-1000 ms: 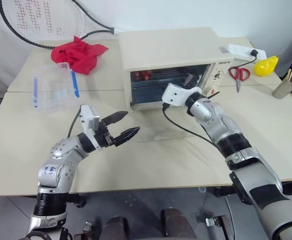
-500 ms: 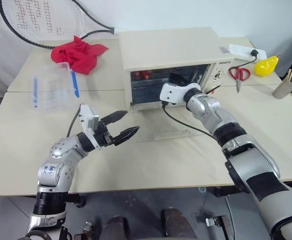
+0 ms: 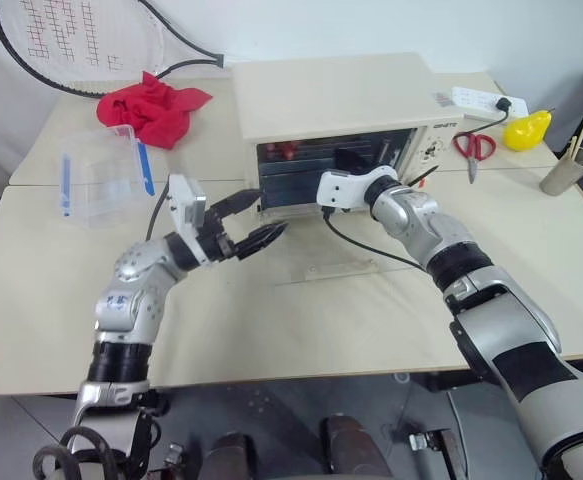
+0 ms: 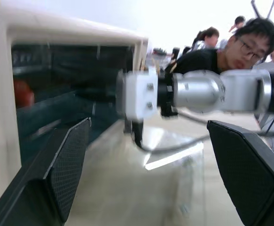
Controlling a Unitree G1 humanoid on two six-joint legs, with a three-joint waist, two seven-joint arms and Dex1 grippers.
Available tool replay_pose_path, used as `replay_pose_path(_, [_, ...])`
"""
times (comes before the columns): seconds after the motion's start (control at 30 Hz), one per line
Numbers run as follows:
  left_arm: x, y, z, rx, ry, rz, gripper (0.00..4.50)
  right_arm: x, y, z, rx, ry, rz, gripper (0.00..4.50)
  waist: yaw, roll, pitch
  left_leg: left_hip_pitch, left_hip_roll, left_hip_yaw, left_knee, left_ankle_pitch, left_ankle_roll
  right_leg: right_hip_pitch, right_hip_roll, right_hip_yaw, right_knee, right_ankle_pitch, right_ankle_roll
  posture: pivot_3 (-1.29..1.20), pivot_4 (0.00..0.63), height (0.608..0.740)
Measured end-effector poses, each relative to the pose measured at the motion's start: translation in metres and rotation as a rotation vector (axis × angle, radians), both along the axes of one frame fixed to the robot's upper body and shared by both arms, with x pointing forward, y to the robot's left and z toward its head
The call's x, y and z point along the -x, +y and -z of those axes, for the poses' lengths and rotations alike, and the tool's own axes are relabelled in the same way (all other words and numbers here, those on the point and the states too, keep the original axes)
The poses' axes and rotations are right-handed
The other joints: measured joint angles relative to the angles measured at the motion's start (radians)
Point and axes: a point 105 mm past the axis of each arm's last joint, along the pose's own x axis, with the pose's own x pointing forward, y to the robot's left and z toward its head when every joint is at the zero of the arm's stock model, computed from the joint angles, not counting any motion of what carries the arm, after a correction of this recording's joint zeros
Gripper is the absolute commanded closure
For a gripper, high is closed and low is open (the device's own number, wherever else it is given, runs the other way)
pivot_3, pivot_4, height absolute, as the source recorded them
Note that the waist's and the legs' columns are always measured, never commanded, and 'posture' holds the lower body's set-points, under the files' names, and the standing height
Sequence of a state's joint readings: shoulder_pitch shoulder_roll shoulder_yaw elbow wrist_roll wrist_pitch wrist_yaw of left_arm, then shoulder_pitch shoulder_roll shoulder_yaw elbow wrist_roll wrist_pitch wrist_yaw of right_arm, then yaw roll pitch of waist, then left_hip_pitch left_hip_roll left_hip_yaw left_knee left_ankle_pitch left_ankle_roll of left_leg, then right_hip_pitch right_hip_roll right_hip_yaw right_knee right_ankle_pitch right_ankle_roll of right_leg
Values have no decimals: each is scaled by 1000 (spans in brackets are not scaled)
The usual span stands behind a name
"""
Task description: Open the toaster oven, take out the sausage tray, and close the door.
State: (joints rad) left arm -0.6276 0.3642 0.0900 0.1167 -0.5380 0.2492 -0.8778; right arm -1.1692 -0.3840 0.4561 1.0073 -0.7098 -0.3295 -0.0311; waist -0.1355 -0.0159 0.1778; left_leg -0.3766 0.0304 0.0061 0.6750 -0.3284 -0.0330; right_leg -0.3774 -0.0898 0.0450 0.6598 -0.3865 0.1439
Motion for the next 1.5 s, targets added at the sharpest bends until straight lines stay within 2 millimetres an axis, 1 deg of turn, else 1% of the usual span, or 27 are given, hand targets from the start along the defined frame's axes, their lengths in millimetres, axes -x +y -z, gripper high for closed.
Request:
replay_pose_path(0.07, [-4, 0, -3, 2, -11, -1, 281, 1, 3, -1, 7, -4, -14, 4473, -3, 0, 0, 0, 0, 0, -1, 0, 0, 0, -1, -3, 0, 0, 0, 0, 150, 740])
replay_pose_path(0.23, [-17, 1, 0, 10, 17, -16, 281, 3, 2, -3, 32, 1, -31, 4473, -5, 0, 0, 0, -1, 0, -2, 0, 0, -1, -4, -10, 0, 0, 0, 0, 150, 740])
replay_pose_path(0.5, [-31, 3, -16, 34, 13, -12, 281, 8, -1, -4, 78, 6, -60, 4473, -4, 0, 0, 0, -1, 0, -2, 0, 0, -1, -5, -12, 0, 0, 0, 0, 150, 740])
replay_pose_path(0.63, [-37, 3, -18, 40, 24, -9, 281, 12, -1, -2, 95, 10, -73, 4473, -3, 0, 0, 0, -1, 0, -2, 0, 0, -1, -5, -12, 0, 0, 0, 0, 150, 740])
replay_pose_path(0.73, [-40, 3, -18, 38, 25, -6, 281, 21, -2, 1, 109, 13, -100, 4473, -3, 0, 0, 0, -1, 0, -1, 0, 0, -1, -5, -12, 0, 0, 0, 0, 150, 740])
replay_pose_path(0.77, [-41, 3, -18, 38, 26, -4, 281, 27, -3, 4, 104, 21, -111, 4473, -2, 0, 0, 0, -1, 0, -1, 0, 0, -1, -5, -12, 1, 0, 0, 0, 150, 740])
replay_pose_path(1.0, [-43, 6, -15, 44, 47, -6, 281, 55, -4, 13, 94, 58, -116, 4473, -3, 0, 0, 0, -1, 1, 1, 0, 0, -1, -4, -12, 2, 0, 0, 0, 150, 740])
replay_pose_path(1.1, [-43, 6, -14, 43, 48, -3, 281, 61, -4, 14, 91, 74, -106, 4473, -2, 0, 0, 0, -1, 1, 1, 0, 0, -1, -4, -12, 2, 0, 0, 0, 150, 740])
replay_pose_path(1.33, [-46, 6, -16, 50, 56, -2, 281, 84, -4, 19, 81, 107, -109, 4473, 1, 0, 0, 0, -1, 1, 1, 0, 0, -1, -4, -12, 2, 0, 0, 0, 150, 740])
replay_pose_path(1.5, [-46, 6, -15, 46, 59, -3, 281, 93, -5, 18, 77, 121, -105, 4473, 3, 0, 0, 0, -1, 0, 1, 0, 0, -1, -5, -12, 1, 0, 0, 0, 150, 740])
